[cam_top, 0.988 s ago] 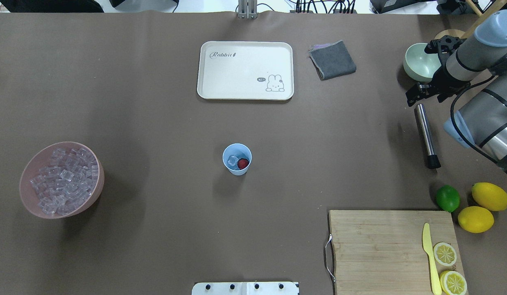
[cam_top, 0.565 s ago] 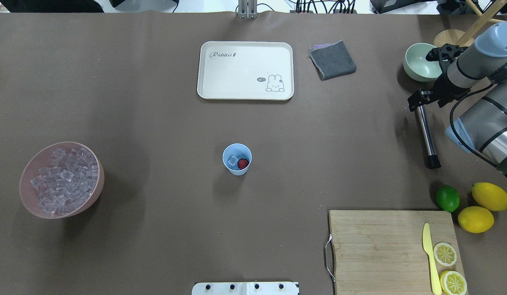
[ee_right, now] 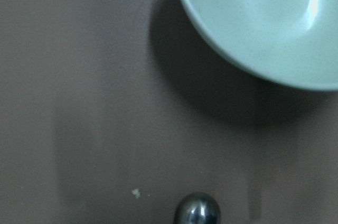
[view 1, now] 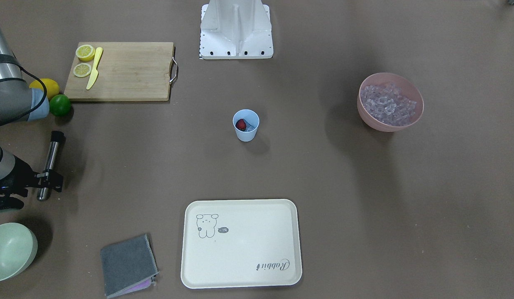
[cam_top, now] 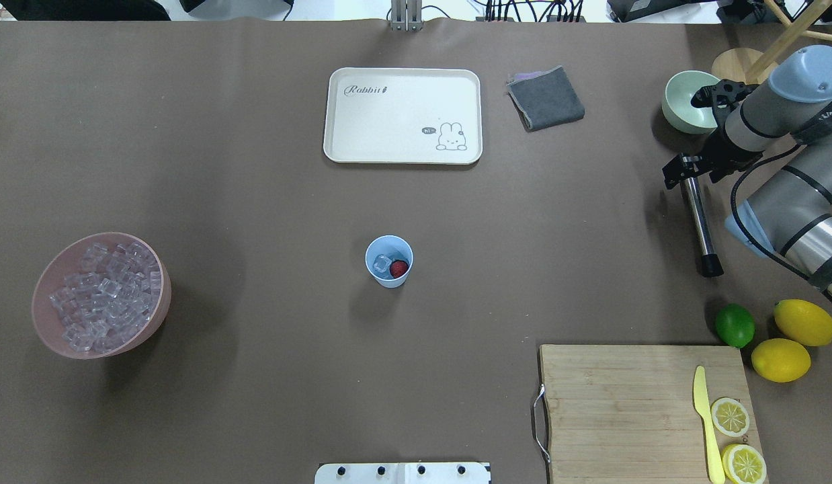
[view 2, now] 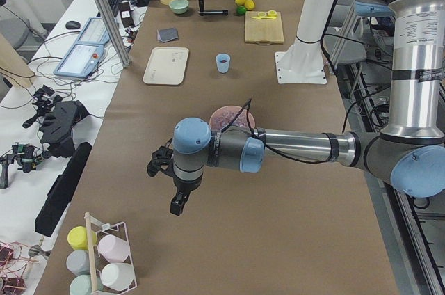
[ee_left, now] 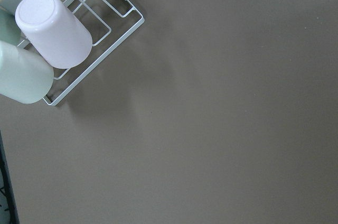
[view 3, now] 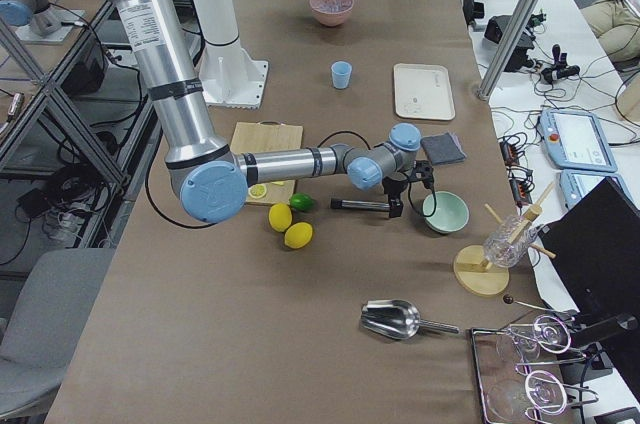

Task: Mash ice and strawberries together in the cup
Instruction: 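Grasp the muddler with the right gripper and lift it upright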

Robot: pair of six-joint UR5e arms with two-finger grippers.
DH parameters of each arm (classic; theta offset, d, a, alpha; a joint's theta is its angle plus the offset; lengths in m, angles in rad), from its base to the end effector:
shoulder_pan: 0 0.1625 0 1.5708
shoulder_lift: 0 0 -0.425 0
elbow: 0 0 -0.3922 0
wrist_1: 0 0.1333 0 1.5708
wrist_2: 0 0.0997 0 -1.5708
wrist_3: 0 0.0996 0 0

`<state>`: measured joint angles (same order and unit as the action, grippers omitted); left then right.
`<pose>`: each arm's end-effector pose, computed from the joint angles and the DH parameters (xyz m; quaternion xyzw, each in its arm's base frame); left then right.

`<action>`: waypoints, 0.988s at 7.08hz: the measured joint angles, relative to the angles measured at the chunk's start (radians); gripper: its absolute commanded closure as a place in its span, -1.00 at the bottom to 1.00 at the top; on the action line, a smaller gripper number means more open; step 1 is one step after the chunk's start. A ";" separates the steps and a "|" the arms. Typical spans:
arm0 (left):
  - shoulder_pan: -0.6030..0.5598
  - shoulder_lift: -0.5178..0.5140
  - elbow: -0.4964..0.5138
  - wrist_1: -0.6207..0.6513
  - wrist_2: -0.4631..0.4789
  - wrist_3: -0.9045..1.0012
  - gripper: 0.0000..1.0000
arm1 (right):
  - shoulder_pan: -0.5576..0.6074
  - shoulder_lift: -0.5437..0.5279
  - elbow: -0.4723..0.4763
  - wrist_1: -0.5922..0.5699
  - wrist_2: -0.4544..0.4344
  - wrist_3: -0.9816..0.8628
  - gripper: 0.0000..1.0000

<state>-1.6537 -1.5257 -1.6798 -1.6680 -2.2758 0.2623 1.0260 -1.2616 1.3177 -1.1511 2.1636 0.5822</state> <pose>-0.1085 -0.4755 0.6209 0.1335 0.3260 0.1115 0.9292 -0.2691 -0.5939 0.5731 0.0389 -0.3604 -0.0514 0.9306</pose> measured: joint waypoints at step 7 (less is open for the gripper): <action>0.000 -0.015 0.002 0.001 0.000 -0.001 -0.96 | -0.019 -0.045 0.021 0.056 0.001 0.081 1.00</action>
<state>-1.6536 -1.5407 -1.6782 -1.6674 -2.2759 0.2615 1.0072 -1.3061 1.3391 -1.0950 2.1645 0.6635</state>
